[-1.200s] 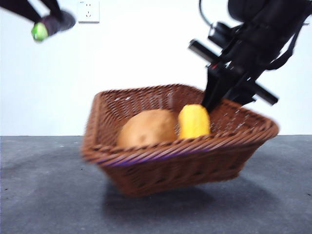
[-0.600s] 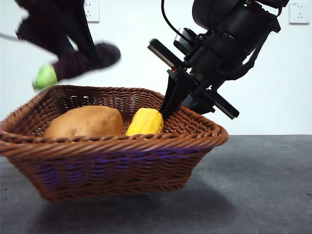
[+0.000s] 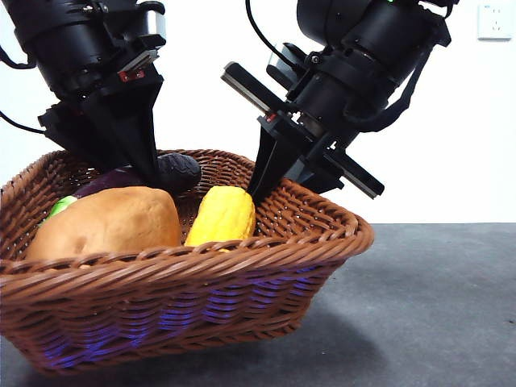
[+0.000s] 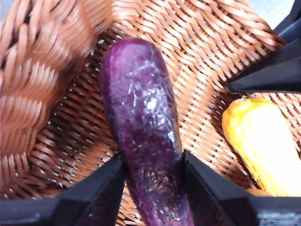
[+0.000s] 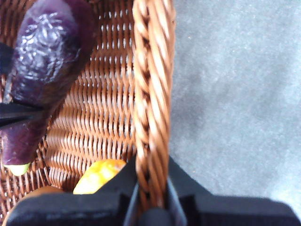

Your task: Help me put the vegetables on the table into the basket

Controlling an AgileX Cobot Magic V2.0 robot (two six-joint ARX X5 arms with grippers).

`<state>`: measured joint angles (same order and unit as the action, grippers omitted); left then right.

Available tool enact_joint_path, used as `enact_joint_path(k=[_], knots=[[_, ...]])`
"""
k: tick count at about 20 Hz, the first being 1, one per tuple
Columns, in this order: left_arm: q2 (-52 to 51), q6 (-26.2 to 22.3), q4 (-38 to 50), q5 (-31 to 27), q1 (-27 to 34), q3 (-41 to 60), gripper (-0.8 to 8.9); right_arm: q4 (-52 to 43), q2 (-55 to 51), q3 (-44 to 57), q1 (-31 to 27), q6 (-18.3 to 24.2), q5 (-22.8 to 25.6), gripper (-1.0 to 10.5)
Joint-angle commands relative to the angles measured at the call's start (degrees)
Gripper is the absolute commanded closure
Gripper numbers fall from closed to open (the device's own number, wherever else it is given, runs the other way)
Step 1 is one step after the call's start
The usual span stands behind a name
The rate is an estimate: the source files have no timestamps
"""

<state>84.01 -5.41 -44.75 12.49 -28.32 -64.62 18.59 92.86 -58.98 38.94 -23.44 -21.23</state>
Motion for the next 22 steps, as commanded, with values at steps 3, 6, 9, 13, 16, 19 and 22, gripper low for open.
enact_joint_path(k=[3,6,9,13,16,19,22], knots=[[0.2,0.8,0.1,1.5,-0.1,0.2,4.39,-0.8,0.0,-0.3,0.1,0.2,-0.7,9.6],[0.2,1.0,0.2,1.4,-0.1,0.2,3.66,-0.7,0.0,-0.3,0.1,0.2,-0.7,9.6],[0.1,1.3,-0.6,1.4,0.0,0.1,3.68,-0.6,0.0,-0.3,0.1,0.2,-0.6,9.6],[-4.2,1.3,-1.0,1.4,2.0,-0.1,3.74,-0.6,0.0,-0.3,0.0,0.6,-0.1,9.6],[-13.4,1.4,-1.3,1.4,5.6,-0.1,3.79,-0.7,0.0,-0.4,-0.8,0.5,0.1,9.6],[-23.6,1.3,-3.0,1.4,9.0,-0.1,7.90,-0.5,-0.5,-1.8,-2.9,0.5,-1.1,9.6],[-31.3,1.2,-5.1,0.9,11.0,-0.1,8.20,7.2,-0.5,-10.2,-7.0,3.6,-2.4,9.6]])
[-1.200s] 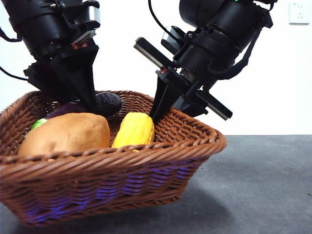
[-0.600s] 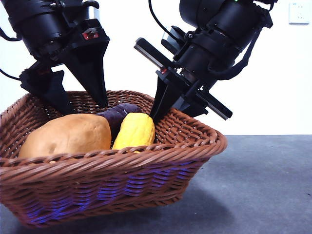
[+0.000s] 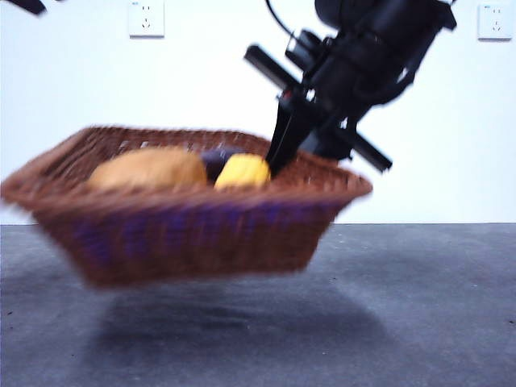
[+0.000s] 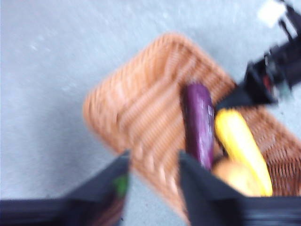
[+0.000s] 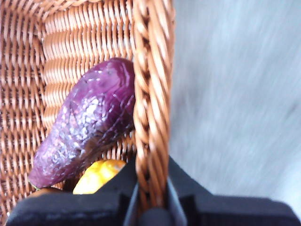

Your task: Help me put the vegetables on the table into the basket

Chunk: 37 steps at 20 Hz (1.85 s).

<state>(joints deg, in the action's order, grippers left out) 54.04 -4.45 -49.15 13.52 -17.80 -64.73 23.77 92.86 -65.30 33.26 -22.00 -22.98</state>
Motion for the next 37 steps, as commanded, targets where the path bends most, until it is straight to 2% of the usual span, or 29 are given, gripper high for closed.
enact_joint_path(k=[1,7,11,16,21,24,37], knots=[[-2.7,-0.2,-1.9,-0.1,0.8,0.0,8.20,5.7,-0.5,-7.2,-2.6,4.0,-0.6,9.6],[-5.4,-1.9,-5.7,-1.7,1.6,0.0,8.20,24.0,-0.5,-24.9,-15.8,12.3,-0.9,9.6],[-5.3,-1.9,-5.5,-1.6,1.6,0.0,8.20,30.4,-0.5,-24.8,-24.8,18.4,-1.7,9.6],[-5.3,-1.8,-5.4,-1.6,1.6,0.0,8.21,27.1,-0.5,-19.0,-32.4,19.5,-3.7,9.6],[-4.9,-1.8,-5.4,-1.6,1.6,0.0,8.21,17.8,-0.4,-7.9,-36.4,19.8,-4.9,9.6],[-3.9,-1.8,-5.4,-1.5,1.6,0.0,8.21,15.0,0.5,-4.8,-37.5,22.0,-5.0,9.6],[-1.2,-1.6,-4.8,-1.5,1.6,0.0,8.20,8.8,15.1,-4.6,-37.4,22.6,-4.6,9.6]])
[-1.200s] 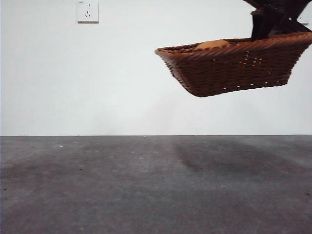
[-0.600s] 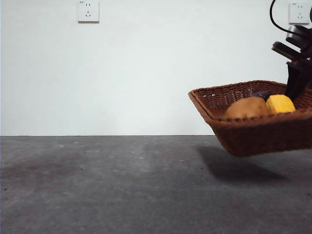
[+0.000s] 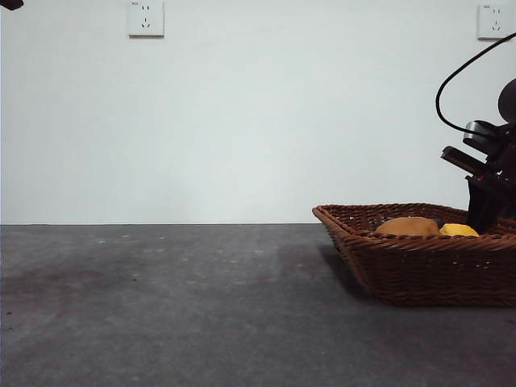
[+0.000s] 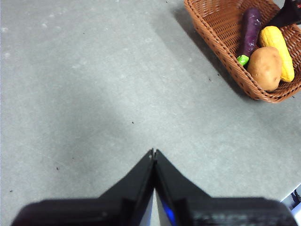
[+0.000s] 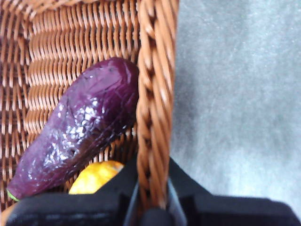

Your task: Help me put the vegetables on the table into the basket

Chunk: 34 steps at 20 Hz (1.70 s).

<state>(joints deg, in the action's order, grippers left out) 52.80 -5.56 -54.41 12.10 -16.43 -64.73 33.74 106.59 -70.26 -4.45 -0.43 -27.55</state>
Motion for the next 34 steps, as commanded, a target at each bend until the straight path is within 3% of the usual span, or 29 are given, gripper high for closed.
enact_joint_path(k=[1,8,9,11,12,16,21,22,24,30,34], knots=[[0.1,-0.4,0.5,-0.1,0.2,0.0,8.20,-1.6,1.7,0.3,0.3,1.0,-0.1,9.6],[0.7,0.0,1.4,-0.1,0.2,0.0,8.20,-3.6,2.3,0.3,0.3,1.2,1.2,9.4],[0.7,0.0,1.4,-0.1,0.2,0.0,8.21,-4.3,2.3,0.3,0.3,1.1,1.2,9.0],[0.9,0.0,1.4,-0.1,0.2,0.0,8.20,-5.6,2.3,0.2,0.3,0.7,0.4,6.9],[0.9,0.0,1.4,-0.1,0.2,0.0,8.20,-5.5,2.3,-0.3,0.3,0.7,-0.7,6.6],[0.9,0.0,1.3,-0.1,0.2,0.0,8.20,1.6,0.2,-6.7,0.3,0.7,-0.7,6.6],[1.2,-0.7,1.4,-0.1,0.2,0.0,8.20,16.8,-12.8,-13.6,0.3,0.7,2.0,6.8],[1.4,-0.8,1.4,-0.1,0.2,0.0,8.20,20.2,-16.2,-14.2,0.8,0.9,2.0,7.6],[1.7,-1.6,1.4,-0.1,0.2,0.0,8.20,25.4,-22.5,-14.4,1.9,2.1,1.9,8.3],[1.9,-1.8,1.6,-0.1,0.2,0.0,8.20,36.7,-34.9,-14.4,7.1,4.0,2.0,9.4],[1.9,-1.8,1.6,0.3,0.2,0.0,8.20,43.0,-39.1,-14.4,11.3,5.2,3.8,9.5]])
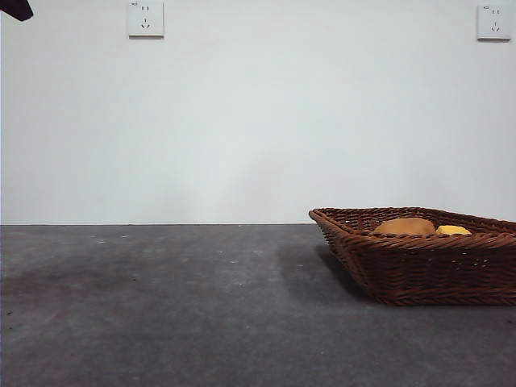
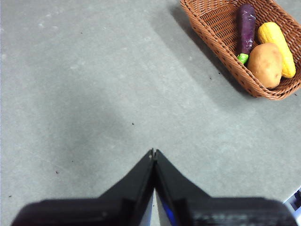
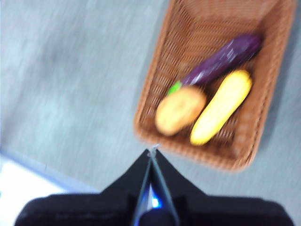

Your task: Help me put the vegetables on the table into the basket

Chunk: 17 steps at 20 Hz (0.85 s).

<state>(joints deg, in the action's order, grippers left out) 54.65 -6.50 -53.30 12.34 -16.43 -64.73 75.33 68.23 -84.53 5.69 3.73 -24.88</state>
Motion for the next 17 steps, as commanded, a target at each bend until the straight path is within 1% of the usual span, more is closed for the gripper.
enact_joint_path(k=[1,3,4,14,17], knots=[[0.0,-0.9,0.4,0.1,0.2,0.0,8.20,2.7,-1.4,-0.1,2.2,1.1,2.6,9.5],[0.0,-0.9,0.4,0.1,0.2,0.0,8.20,3.4,-2.2,0.0,3.6,1.0,5.6,9.5],[0.0,-0.9,0.4,0.1,0.2,0.0,8.19,3.4,-2.3,0.0,3.8,0.9,6.3,9.5],[0.0,-0.9,0.5,0.0,0.2,0.0,8.18,3.4,-2.3,-0.1,3.7,0.9,6.7,9.5],[0.0,-0.9,0.5,0.0,0.2,0.0,8.18,3.4,-2.3,-0.1,3.7,0.9,8.4,9.5]])
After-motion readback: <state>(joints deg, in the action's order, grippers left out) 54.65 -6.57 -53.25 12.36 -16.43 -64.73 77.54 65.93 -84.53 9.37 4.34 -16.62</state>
